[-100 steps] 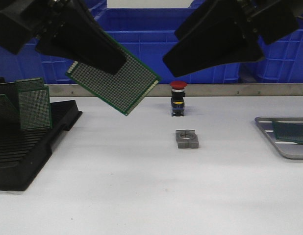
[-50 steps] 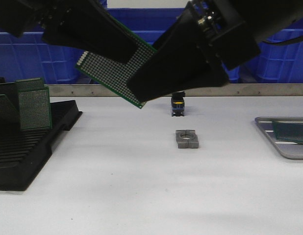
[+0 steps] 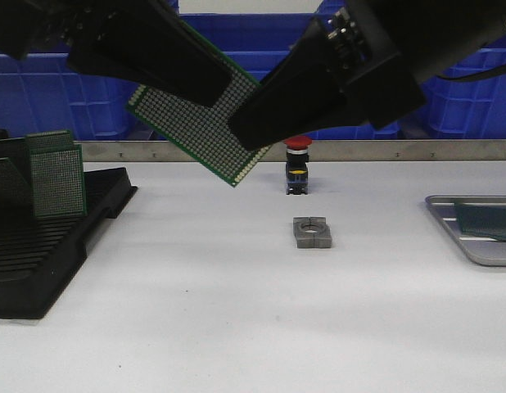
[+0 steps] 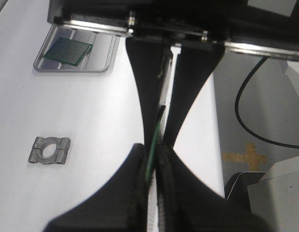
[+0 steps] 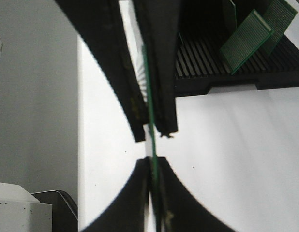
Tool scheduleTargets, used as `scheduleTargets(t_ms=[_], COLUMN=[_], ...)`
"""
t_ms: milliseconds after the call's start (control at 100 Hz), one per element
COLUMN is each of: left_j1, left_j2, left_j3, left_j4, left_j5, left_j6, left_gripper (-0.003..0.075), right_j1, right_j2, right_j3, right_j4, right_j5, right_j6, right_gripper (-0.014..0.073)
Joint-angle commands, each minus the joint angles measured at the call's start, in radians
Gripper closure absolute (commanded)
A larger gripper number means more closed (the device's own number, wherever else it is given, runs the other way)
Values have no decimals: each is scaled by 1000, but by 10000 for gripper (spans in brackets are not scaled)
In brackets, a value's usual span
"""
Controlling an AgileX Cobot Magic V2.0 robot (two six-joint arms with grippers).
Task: Place circuit board on tray
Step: 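Place the second board on the silver tray with the right gripper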
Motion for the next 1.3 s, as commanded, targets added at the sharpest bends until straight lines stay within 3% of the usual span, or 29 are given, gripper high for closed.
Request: scheduleTargets(t_ms=[0,150,240,470,770,1010,1290], left_j1=[-10,-10,-10,30,84,82,82], left_j2=[-35,-35,-35,-66,-86,-84,-84], left_j3=[-31,-31,-31,-31,-31,-31,-31], left_j4=[-82,-84,-84,-79,-87,-117,-123], left_j5=[-9,-40,-80,-207,-213,-211,-211], left_j6=[-12,-12,-12,-12,-12,-12,-12], left_gripper=[615,286,183,176,176,176,176], right_j1=[1,1,1,-60,-289,-437,-528], right_j2=[-23,-23,-23,-22,-20,49,212], right_j3=[-30,-30,-30,-17,54,90,90], right_j4=[74,74,74,71,80,273,408], right_j5=[9,10,10,7,-96,-356,-464], right_j6=[13,13,17,151,174,235,235], right_gripper=[715,715,715,715,715,715,715])
